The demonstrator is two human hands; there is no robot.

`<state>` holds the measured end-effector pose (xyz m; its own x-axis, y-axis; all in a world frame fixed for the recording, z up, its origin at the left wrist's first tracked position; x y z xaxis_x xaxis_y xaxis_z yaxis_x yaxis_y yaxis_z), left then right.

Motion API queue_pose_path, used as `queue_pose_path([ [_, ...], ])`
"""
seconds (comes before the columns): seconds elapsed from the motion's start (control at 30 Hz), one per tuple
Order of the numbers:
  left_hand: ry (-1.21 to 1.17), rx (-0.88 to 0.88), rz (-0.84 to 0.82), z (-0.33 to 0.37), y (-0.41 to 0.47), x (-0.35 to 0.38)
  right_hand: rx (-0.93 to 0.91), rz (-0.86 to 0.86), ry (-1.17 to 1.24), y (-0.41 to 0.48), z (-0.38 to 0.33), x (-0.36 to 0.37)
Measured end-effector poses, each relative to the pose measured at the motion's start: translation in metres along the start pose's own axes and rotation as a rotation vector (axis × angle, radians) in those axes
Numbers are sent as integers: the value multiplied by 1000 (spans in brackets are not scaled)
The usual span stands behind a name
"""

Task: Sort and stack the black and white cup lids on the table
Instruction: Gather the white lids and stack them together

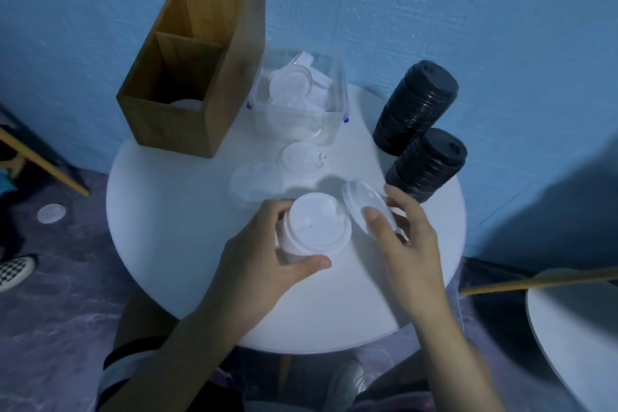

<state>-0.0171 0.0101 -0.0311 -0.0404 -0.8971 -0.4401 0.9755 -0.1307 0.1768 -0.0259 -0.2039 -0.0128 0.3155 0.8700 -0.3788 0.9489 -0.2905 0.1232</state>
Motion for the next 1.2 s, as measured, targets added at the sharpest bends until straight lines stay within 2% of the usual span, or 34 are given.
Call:
queue_pose_path([
  [0.2, 36, 56, -17, 1, 2, 1, 19, 4, -29, 4, -2, -8],
  [0.3, 36, 75, -37, 2, 3, 1, -3, -47, -61, -2, -13, 1],
  [0.47, -33, 59, -57, -4, 3, 2, -145, -134, -230, -12, -28, 25],
  [0.63, -91, 58, -86, -10, 6, 2, -121, -192, -310, -10, -30, 31],
  [0.87, -80, 79, -61, -10, 6, 3, -201, -292, -385, -9, -25, 23],
  [0.97, -76, 70, -53, -15, 6, 3, -210, -352, -369, -8, -21, 21],
  [1.2, -89, 84, -73, -19, 8, 2, -119, -366, -178, -5, -13, 23],
])
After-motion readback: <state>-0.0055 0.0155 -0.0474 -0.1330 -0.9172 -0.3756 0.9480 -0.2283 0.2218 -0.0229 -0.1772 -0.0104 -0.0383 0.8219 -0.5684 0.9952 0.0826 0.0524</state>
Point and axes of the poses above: each hand's wrist, its own y-axis towards the middle knuckle, its own x-axis out of the palm, z = x × y, the point moved 1 cm from there along y, towards the middle knuckle, and after that the axes turned 9 degrees about -y, right-handed, at the moved point
